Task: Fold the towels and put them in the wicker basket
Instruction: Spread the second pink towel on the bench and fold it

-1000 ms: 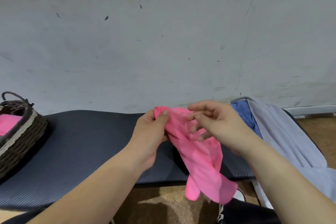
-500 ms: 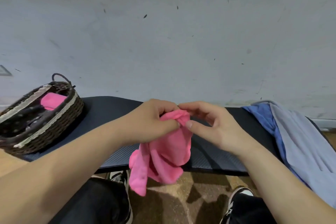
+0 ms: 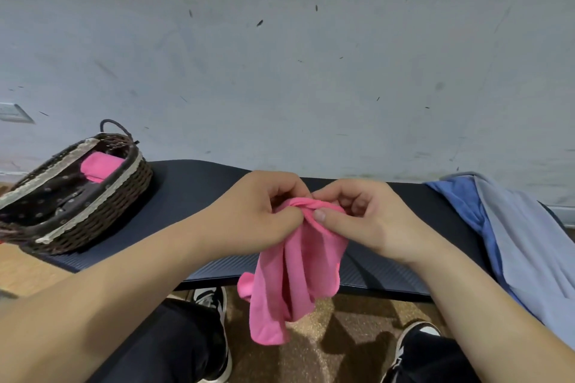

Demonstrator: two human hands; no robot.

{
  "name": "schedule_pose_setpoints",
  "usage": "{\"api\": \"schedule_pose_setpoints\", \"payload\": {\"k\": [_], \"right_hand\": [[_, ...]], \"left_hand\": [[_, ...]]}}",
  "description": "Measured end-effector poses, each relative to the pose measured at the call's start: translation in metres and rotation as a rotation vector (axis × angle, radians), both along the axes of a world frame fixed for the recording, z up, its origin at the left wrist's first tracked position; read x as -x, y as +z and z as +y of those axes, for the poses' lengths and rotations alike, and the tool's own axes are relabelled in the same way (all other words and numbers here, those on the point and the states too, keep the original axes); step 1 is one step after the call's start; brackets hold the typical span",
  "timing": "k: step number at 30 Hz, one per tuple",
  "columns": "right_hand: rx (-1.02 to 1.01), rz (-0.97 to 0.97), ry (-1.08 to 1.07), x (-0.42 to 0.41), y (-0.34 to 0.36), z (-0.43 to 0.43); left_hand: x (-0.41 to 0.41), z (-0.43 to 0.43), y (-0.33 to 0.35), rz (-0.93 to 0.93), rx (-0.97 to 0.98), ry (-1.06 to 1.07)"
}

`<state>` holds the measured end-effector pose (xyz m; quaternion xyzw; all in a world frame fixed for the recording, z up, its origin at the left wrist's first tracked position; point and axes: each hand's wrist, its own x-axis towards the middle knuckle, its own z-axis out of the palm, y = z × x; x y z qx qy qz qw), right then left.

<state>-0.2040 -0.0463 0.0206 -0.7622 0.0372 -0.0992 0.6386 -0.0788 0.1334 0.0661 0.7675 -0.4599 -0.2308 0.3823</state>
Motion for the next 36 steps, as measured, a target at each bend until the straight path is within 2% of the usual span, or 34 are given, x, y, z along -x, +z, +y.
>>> {"api": "schedule_pose_setpoints", "payload": {"k": [5,9,12,16,19,21,24,28,32,36], "right_hand": [[-0.037,-0.009,-0.082,0.000,-0.002,-0.009],[-0.210,-0.061,-0.091,0.002,0.001,-0.009],[-0.318,-0.100,-0.172,0.006,0.006,-0.017],[-0.115,-0.080,-0.322,0.010,0.008,-0.030],[-0.079,-0.066,-0.421,0.011,0.004,-0.033],[0.018,-0.047,-0.451,0.013,0.005,-0.033],[0.097,0.090,-0.301,0.023,0.011,-0.029],[0.396,0.314,-0.193,0.034,0.015,-0.025],[0.356,0.230,-0.336,0.044,0.015,-0.032],[0.334,0.169,-0.485,0.056,0.017,-0.045]], "left_hand": [[-0.011,-0.009,-0.012,-0.264,-0.121,0.086],[-0.012,-0.013,-0.027,-0.425,-0.298,0.057],[-0.018,-0.009,-0.038,-0.433,-0.336,0.098],[-0.046,0.007,-0.039,-0.382,-0.347,0.202],[-0.062,0.020,-0.044,-0.372,-0.378,0.246],[-0.068,0.028,-0.050,-0.383,-0.400,0.269],[-0.073,0.035,-0.056,-0.437,-0.391,0.284],[-0.079,0.046,-0.051,-0.566,-0.377,0.287],[-0.087,0.063,-0.052,-0.636,-0.377,0.280],[-0.089,0.082,-0.054,-0.622,-0.385,0.324]]}}
